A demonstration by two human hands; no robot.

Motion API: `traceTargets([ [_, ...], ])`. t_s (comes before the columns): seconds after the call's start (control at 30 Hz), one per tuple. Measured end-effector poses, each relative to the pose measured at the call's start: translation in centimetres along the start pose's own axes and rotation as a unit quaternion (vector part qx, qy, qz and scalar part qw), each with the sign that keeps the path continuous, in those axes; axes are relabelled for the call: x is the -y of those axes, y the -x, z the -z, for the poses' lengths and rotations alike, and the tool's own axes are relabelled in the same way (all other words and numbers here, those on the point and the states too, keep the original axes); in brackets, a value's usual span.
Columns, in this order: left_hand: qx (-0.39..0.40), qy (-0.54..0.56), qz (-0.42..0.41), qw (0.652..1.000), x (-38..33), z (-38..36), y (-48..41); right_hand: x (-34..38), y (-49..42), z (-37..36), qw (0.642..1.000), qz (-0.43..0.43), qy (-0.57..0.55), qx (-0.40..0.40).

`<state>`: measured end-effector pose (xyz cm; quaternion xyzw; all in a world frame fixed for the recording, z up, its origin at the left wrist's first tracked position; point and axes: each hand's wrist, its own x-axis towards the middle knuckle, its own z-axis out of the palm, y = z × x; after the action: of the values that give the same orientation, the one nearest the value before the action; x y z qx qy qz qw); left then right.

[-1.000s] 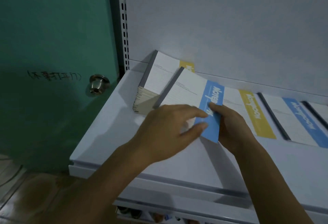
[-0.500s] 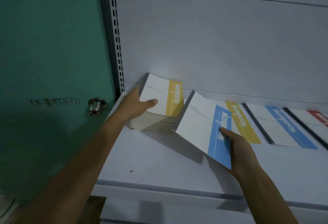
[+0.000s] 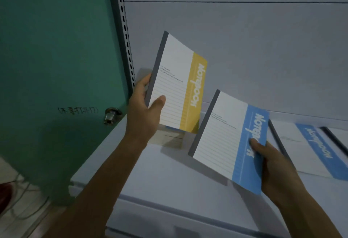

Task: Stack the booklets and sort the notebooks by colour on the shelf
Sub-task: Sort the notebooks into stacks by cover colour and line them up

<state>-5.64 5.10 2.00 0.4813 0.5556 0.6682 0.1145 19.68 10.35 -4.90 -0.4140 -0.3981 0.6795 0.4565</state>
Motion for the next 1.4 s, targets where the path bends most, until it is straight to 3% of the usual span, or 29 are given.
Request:
traceTargets([
  [0.17,0.011,0.060,0.055,0.997,-1.3,-7.2,4.0,2.4,0.3,6.6,0.998,0.027,0.036,-0.036],
  [0.37,0.036,0.074,0.130,0.988,1.0,-16.4,8.3,5.6,-0.6,15.1,0.978,0.073,0.133,-0.141],
  [0.57,0.070,-0.182,0.142,0.970,4.4,-20.6,9.2,7.7,-6.2,19.4,0.930,0.104,0.314,-0.160],
  [0.73,0.061,-0.391,0.084,0.914,4.9,-21.1,9.4,6.8,-8.6,20.7,0.849,0.121,0.484,-0.171],
  [0.8,0.063,-0.402,0.105,0.907,5.2,-21.0,9.0,6.5,-8.7,20.8,0.803,0.137,0.546,-0.195],
  [0.93,0.056,-0.367,0.115,0.921,5.7,-20.9,8.8,5.8,-8.7,20.5,0.669,0.183,0.692,-0.201],
  [0.97,0.050,-0.359,0.110,0.926,5.8,-20.8,8.8,5.6,-8.7,20.2,0.665,0.201,0.693,-0.193],
  [1.03,0.049,-0.360,0.100,0.927,6.0,-20.8,8.7,5.1,-8.5,19.6,0.693,0.219,0.671,-0.149],
  [1.1,0.052,-0.402,0.088,0.910,6.0,-20.9,9.0,4.2,-8.3,18.9,0.703,0.225,0.669,-0.083],
  [1.2,0.065,-0.473,-0.013,0.878,5.9,-21.4,9.2,3.7,-8.6,18.3,0.693,0.235,0.680,-0.049],
  [1.3,0.168,-0.409,-0.116,0.890,6.3,-21.7,9.6,3.4,-8.6,18.5,0.693,0.248,0.674,-0.058],
  [1.4,0.219,-0.380,-0.079,0.895,6.7,-21.9,9.2,3.2,-9.0,18.7,0.693,0.253,0.673,-0.055],
])
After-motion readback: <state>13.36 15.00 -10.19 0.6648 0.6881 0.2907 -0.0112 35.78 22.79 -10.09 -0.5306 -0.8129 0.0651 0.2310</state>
